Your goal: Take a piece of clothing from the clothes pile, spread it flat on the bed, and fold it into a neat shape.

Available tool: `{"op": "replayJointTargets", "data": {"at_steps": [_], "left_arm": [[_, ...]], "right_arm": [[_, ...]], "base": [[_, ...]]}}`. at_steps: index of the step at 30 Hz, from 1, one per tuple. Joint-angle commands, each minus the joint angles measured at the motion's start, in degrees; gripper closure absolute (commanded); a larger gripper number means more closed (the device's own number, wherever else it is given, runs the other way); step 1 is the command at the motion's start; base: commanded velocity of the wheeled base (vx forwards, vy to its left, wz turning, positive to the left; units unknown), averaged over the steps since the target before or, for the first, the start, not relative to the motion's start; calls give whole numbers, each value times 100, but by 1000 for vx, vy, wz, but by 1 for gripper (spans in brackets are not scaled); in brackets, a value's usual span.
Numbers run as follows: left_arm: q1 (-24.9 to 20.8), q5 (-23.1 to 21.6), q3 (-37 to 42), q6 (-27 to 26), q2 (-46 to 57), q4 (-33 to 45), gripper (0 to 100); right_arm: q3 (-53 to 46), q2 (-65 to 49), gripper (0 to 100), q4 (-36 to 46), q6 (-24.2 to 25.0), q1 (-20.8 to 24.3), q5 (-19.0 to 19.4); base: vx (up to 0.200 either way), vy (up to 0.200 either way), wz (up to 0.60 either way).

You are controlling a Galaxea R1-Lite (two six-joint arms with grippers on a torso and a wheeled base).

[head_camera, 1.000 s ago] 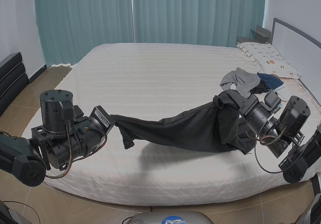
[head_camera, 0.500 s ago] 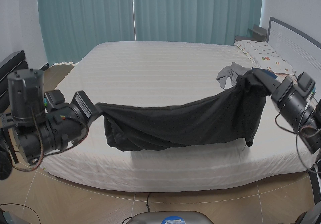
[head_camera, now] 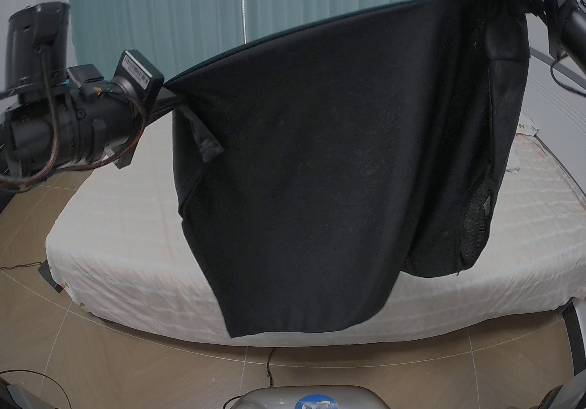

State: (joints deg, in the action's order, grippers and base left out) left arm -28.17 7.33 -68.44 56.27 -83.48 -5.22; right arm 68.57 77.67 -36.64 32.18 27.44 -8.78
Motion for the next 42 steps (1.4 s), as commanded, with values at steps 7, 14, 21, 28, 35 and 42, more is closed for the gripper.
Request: {"op": "replayJointTargets", "data": {"at_steps": [7, 14, 21, 28, 35, 42], "left_arm": [[708, -170, -1743, 349, -2761, 469, 100], [787, -170, -2402, 349, -3719, 451, 100], [840, -258, -3343, 332, -4765, 469, 100], [805, -179, -4186, 490, -5521, 469, 100], [761, -30, -4345, 595, -6163, 451, 100], [752, -3, -4615, 736, -6549, 451, 100]], "right_arm": [[2072, 3132, 100, 140, -37, -731, -107], [2415, 4248, 100, -405, -45, -969, -98], [2415, 5127, 100, -625, -19, -1241, -195], [2406, 5927, 100, -1240, -19, -1285, -353], [2424, 6718, 100, -1591, -19, -1259, -449], [3030, 7395, 100, -1618, -19, -1268, -871]], "base": [[200, 0, 0], [200, 0, 0], [200, 0, 0], [200, 0, 0], [0, 0, 0], [0, 0, 0]]}}
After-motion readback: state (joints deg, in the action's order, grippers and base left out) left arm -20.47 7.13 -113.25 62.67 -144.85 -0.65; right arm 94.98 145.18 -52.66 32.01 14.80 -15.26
